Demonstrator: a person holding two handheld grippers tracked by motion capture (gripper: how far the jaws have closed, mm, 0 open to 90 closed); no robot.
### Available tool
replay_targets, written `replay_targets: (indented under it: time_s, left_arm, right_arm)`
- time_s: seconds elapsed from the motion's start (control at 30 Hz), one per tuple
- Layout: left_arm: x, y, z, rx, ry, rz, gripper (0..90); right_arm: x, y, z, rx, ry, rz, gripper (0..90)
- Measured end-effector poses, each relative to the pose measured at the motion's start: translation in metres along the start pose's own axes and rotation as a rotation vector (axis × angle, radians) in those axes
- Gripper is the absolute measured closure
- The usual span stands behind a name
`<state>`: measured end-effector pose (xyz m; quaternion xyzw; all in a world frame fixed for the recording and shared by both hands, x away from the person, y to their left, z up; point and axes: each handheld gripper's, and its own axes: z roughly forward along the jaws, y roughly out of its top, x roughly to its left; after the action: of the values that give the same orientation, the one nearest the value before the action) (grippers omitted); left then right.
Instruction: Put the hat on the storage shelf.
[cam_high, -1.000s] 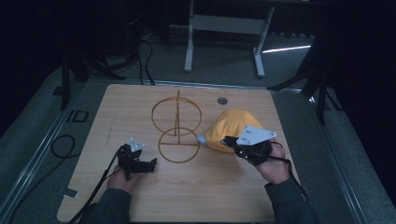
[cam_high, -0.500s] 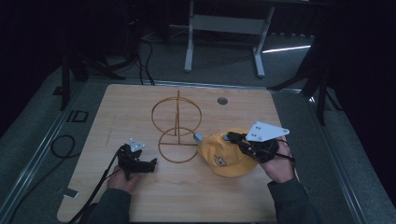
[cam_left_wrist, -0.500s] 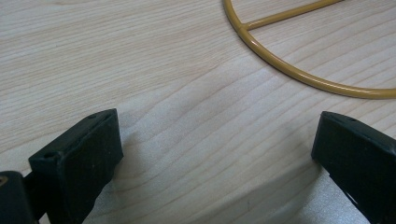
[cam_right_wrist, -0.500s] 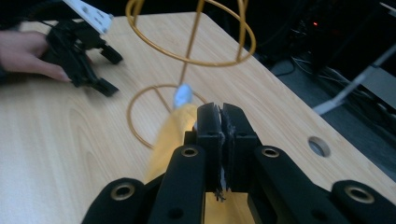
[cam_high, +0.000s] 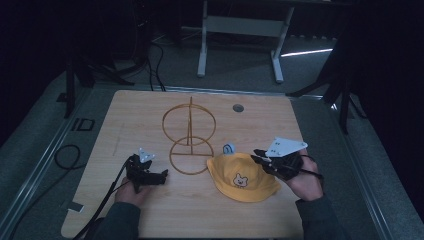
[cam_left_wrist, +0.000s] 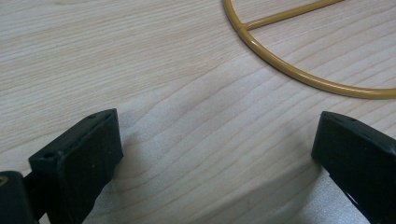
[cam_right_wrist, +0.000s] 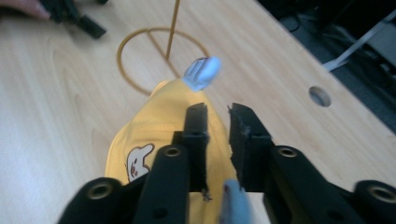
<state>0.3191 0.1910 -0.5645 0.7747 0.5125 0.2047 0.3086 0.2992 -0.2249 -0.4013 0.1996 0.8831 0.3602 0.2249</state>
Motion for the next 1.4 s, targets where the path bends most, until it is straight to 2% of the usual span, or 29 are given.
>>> replay_targets:
  time_s: [0.37,0.7,0.9,0.97,1.27,1.4]
  left_arm:
    - [0.0,0.0,0.0,0.0,0.0,0.0,1.9]
    - [0.0,0.0,0.0,0.002,-0.001,0.0,1.9]
    - [0.0,0.0,0.0,0.002,-0.001,0.0,1.9]
    - [0.0,0.0,0.0,0.002,-0.001,0.0,1.9]
    - [0.0,0.0,0.0,0.002,-0.001,0.0,1.9]
    - [0.0,0.0,0.0,0.0,-0.001,-0.003,1.9]
  right_arm:
    - [-0.007,0.006,0.013,0.111,0.04,0.0,61.0]
    - [-0.013,0.016,0.02,0.165,0.062,-0.005,59.6]
    - [-0.015,0.022,0.027,0.204,0.074,-0.04,58.7]
    - [-0.015,0.024,0.03,0.226,0.098,-0.043,55.9]
    - [-0.016,0.029,0.044,0.307,0.13,-0.062,52.8]
    - [-0.019,0.028,0.051,0.351,0.142,-0.044,52.3]
